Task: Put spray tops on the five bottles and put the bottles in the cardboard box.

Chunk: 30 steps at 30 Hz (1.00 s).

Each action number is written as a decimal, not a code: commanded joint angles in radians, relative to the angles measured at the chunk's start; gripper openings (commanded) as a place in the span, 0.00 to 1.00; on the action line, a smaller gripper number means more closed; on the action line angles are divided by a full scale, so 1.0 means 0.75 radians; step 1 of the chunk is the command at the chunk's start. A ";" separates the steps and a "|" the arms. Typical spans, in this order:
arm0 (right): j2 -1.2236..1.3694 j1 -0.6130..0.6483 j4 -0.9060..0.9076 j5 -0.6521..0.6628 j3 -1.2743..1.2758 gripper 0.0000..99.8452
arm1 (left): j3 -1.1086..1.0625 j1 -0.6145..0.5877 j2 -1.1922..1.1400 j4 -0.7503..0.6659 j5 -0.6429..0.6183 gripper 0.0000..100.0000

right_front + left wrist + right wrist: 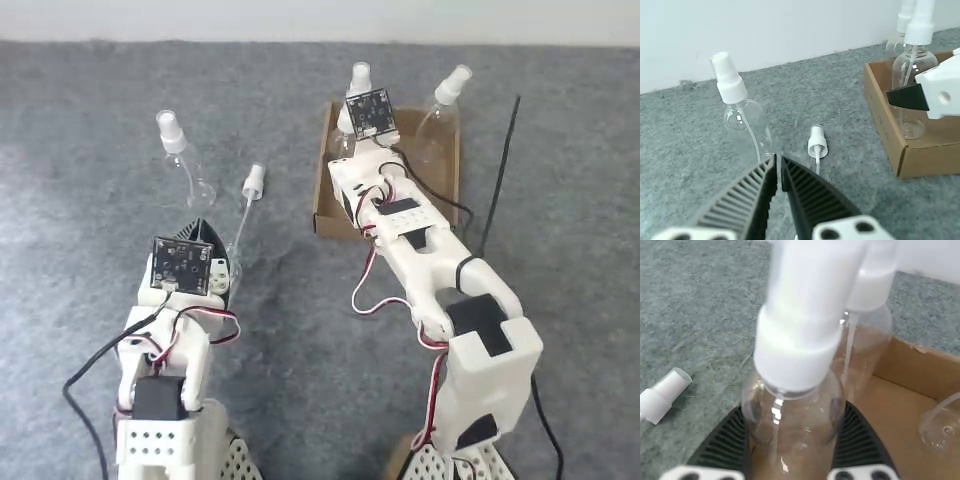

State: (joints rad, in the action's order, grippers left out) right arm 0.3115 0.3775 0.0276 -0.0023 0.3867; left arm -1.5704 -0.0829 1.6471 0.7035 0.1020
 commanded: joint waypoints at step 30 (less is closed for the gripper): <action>-0.040 0.005 -0.015 0.023 0.045 0.13 | 0.013 -0.004 0.000 -0.039 0.006 0.01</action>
State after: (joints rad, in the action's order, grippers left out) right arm 0.3069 0.3790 0.0199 -0.0038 0.4158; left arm -1.5704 -0.0829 1.6471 0.7035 0.1020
